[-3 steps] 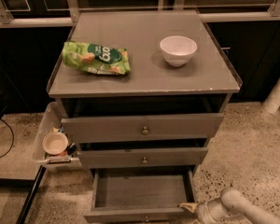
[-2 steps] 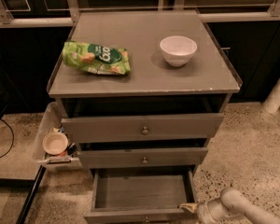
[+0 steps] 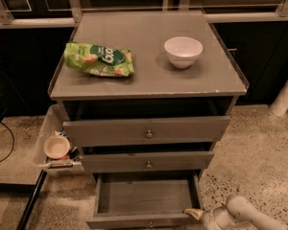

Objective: Open bottom drawer

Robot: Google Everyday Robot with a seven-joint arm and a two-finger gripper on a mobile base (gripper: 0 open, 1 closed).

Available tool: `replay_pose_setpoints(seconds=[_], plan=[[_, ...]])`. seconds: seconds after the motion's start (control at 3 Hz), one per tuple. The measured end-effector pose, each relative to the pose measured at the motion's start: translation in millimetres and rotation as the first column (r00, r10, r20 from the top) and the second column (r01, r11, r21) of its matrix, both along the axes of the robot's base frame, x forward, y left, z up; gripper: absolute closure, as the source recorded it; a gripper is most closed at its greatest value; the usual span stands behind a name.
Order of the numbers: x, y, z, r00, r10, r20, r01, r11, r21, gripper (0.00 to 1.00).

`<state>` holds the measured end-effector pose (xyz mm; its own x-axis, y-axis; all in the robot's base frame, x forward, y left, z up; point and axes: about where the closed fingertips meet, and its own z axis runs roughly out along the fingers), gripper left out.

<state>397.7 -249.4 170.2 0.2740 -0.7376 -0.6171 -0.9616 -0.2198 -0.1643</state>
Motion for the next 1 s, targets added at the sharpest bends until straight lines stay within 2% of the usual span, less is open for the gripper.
replay_pose_setpoints(seconds=[0.33, 1.0], plan=[[-0.8, 3.8, -1.3, 1.0, 0.005, -0.003, -0.005, 1.0, 0.0, 0.0], [8.3, 20.3, 39.1, 0.9965, 0.042, 0.072, -0.042, 0.999, 0.0, 0.0]])
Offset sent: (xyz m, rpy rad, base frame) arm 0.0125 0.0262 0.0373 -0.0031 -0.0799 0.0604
